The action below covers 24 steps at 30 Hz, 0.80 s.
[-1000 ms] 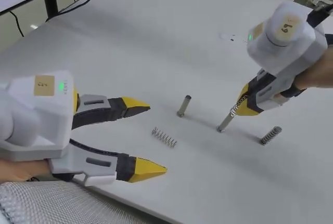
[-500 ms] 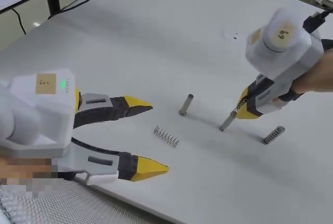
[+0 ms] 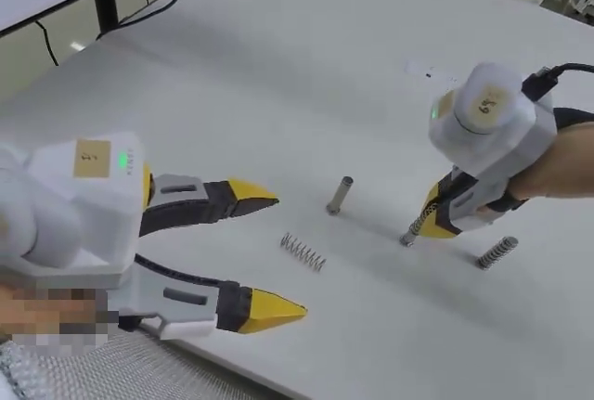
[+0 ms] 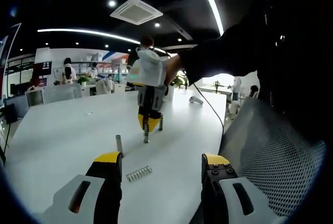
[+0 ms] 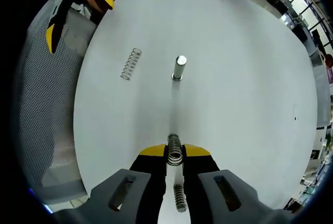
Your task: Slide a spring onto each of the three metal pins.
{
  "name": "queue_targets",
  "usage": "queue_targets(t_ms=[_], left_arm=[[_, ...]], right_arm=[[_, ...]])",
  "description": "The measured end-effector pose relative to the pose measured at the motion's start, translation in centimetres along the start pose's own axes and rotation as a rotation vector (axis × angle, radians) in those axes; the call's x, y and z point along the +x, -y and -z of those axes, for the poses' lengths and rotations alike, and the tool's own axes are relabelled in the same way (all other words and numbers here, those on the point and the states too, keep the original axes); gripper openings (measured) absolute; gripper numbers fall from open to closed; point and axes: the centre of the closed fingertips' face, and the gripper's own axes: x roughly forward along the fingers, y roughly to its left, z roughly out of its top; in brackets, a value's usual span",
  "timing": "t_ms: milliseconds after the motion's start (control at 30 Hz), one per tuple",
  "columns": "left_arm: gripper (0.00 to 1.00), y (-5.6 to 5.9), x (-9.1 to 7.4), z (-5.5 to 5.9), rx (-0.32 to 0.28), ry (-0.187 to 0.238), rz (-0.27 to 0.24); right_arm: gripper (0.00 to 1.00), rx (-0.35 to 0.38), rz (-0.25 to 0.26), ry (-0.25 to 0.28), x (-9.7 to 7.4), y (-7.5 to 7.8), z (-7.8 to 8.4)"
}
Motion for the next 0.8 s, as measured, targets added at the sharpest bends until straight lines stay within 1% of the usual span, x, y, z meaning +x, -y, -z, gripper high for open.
queue_targets(t_ms=[200,367,533,667,733,800], left_arm=[[0.57,-0.1,0.0,0.1,0.001,-0.001,0.001],[0.57,-0.1,0.0,0.1,0.000,-0.001,0.000],[0.57,-0.2,0.0,0.1,0.001,0.000,-0.001],[0.57,-0.2,-0.1,0.2,0.000,0.000,0.000],[0.57,-0.2,-0.1,0.2,0.000,0.001,-0.001],[0.57,-0.2,-0.1,0.1,-0.001,0.002,-0.001]], right_arm=[[0.09,-0.001,-0.002,-0.004,0.9,-0.1,-0.1],[0.09,0.008,0.003,0.007,1.2,0.0,-0.1],[0.09,0.011,0.001,0.002,1.6,-0.2,0.0],[0.10,0.011,0.001,0.015,1.6,-0.2,-0.2],[0.11,0.009,0.000,0.018,1.6,-0.3,-0.2],[0.14,0.012,-0.002,0.020,1.6,-0.3,-0.2]])
